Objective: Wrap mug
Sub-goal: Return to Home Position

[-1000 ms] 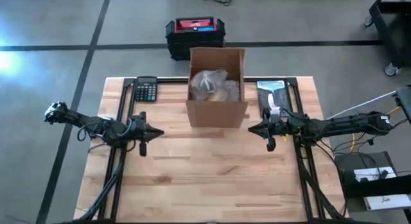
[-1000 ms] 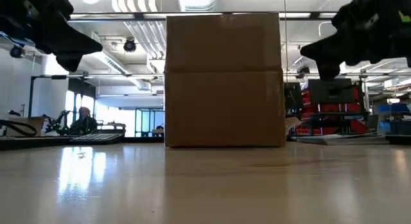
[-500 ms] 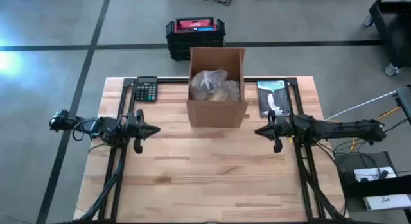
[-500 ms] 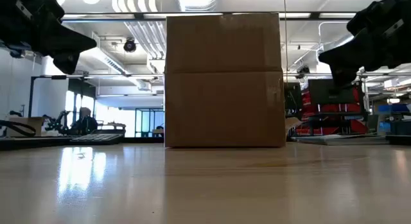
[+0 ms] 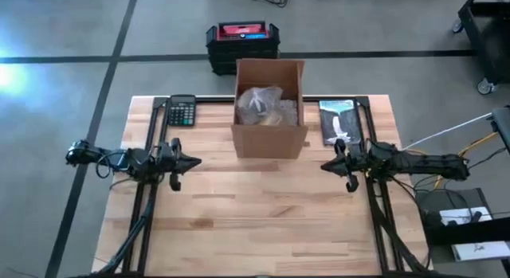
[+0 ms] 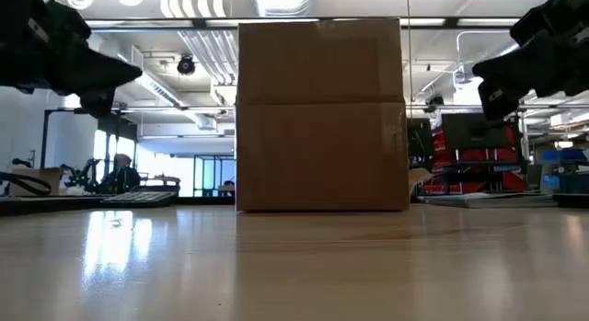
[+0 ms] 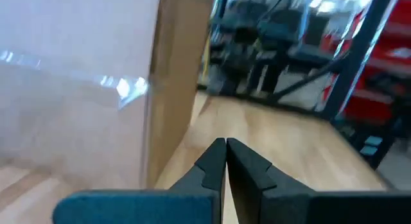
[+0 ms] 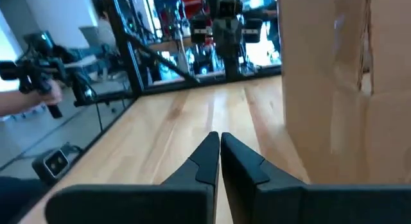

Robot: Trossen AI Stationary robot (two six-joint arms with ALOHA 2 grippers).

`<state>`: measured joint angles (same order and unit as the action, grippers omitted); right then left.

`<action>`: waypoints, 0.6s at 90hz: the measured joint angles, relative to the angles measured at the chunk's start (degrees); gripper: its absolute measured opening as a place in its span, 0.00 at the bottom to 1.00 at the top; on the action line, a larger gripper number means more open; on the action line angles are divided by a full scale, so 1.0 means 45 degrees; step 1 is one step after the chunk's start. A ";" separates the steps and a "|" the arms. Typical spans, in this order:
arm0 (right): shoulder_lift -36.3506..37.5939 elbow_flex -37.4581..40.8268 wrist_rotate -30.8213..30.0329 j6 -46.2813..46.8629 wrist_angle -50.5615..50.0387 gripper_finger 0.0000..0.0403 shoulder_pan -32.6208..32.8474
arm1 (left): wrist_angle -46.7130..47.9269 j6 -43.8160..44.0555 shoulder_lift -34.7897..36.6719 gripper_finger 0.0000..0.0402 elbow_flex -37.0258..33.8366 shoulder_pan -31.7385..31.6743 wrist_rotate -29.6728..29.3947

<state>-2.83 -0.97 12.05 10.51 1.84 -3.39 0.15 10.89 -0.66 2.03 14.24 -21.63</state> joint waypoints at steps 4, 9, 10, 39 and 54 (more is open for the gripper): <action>0.0036 0.0004 0.0060 0.0004 0.0021 0.00 0.0004 | -0.0298 -0.0307 0.0087 0.00 -0.0106 0.0000 0.0225; 0.0123 0.0013 0.0350 0.0006 0.0061 0.00 0.0004 | -0.0385 -0.0595 0.0100 0.00 -0.0147 -0.0005 0.0597; 0.0126 0.0014 0.0443 0.0005 0.0076 0.00 0.0004 | -0.0388 -0.0640 0.0100 0.00 -0.0150 -0.0005 0.0646; 0.0127 0.0014 0.2092 0.0140 0.0246 0.00 0.0004 | -0.0363 -0.1502 0.0109 0.00 -0.0153 -0.0884 0.0955; 0.0122 0.0014 0.2090 0.0043 0.0239 0.00 0.0004 | -0.0354 -0.1160 0.0061 0.00 -0.0164 -0.1950 0.1227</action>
<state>-2.28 -0.91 21.45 10.70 2.92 -3.38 -1.44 5.67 -0.38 1.29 5.47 -16.11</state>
